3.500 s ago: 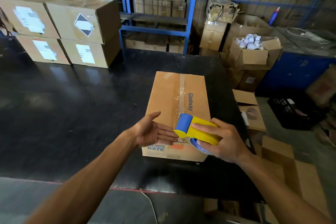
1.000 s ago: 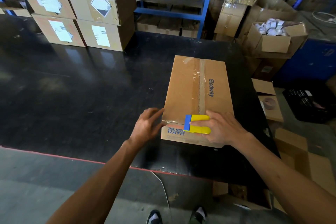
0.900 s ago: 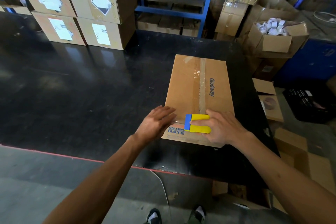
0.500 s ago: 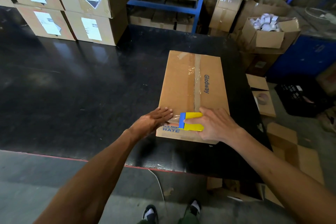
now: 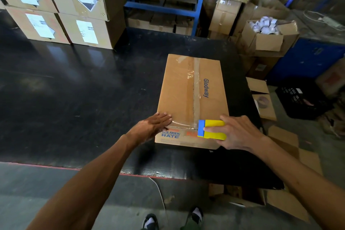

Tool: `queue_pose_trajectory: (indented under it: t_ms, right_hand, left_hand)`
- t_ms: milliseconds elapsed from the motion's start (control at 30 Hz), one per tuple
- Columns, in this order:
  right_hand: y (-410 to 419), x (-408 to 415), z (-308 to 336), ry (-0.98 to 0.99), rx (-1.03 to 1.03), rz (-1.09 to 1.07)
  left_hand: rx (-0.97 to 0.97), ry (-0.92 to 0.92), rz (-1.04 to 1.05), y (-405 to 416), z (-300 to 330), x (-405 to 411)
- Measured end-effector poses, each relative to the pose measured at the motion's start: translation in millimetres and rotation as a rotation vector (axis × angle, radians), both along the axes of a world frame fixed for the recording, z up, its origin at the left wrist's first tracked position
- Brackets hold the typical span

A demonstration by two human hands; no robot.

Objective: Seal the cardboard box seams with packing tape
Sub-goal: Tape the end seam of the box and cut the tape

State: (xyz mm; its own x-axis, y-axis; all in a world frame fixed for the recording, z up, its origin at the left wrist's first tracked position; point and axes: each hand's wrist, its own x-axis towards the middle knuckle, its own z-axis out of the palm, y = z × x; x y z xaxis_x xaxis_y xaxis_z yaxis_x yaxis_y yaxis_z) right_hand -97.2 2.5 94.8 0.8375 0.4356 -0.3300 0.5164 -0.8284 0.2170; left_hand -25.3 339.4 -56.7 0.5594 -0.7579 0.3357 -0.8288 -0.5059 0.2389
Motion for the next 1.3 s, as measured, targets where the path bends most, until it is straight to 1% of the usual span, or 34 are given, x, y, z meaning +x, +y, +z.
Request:
queue_pose_trajectory:
  t_ms: [100, 200, 300, 433, 633, 833, 967, 1100, 1300]
  right_hand:
    - [0.1, 3.5, -1.2, 0.005, 0.001, 0.014]
    - [-1.0, 5.8, -3.3, -0.001, 0.007, 0.011]
    - [-0.7, 5.9, -4.9, -0.013, 0.012, 0.008]
    - [-1.1, 4.5, -7.1, -0.037, 0.030, 0.016]
    - [-1.6, 4.6, -7.5, -0.026, 0.039, 0.025]
    - [-8.1, 4.6, -5.3, -0.037, 0.055, 0.061]
    - [-30.9, 1.3, -2.1, -0.018, 0.050, 0.071]
    - [-65.8, -3.2, 0.2, 0.006, 0.015, 0.023]
    - [-77.4, -2.4, -14.7, -0.012, 0.051, 0.029]
  left_hand:
    - [0.089, -0.088, -0.003, -4.8, 6.3, -2.2]
    - [0.160, -0.184, 0.003, -35.4, 16.0, -0.4]
    - [0.219, -0.179, 0.002, -71.5, 17.2, 5.1]
    - [0.324, -0.182, 0.023, -77.3, 2.7, 7.6]
    - [0.309, -0.192, 0.033, -78.6, 1.7, 7.0]
    - [0.327, -0.159, 0.032, -77.5, 4.3, 6.1]
    - [0.324, -0.158, 0.042, -76.9, 4.8, 6.4]
    - [0.333, -0.155, 0.031, -76.8, 6.7, 5.9]
    - [0.328, -0.151, 0.029, -85.6, 9.5, 2.0]
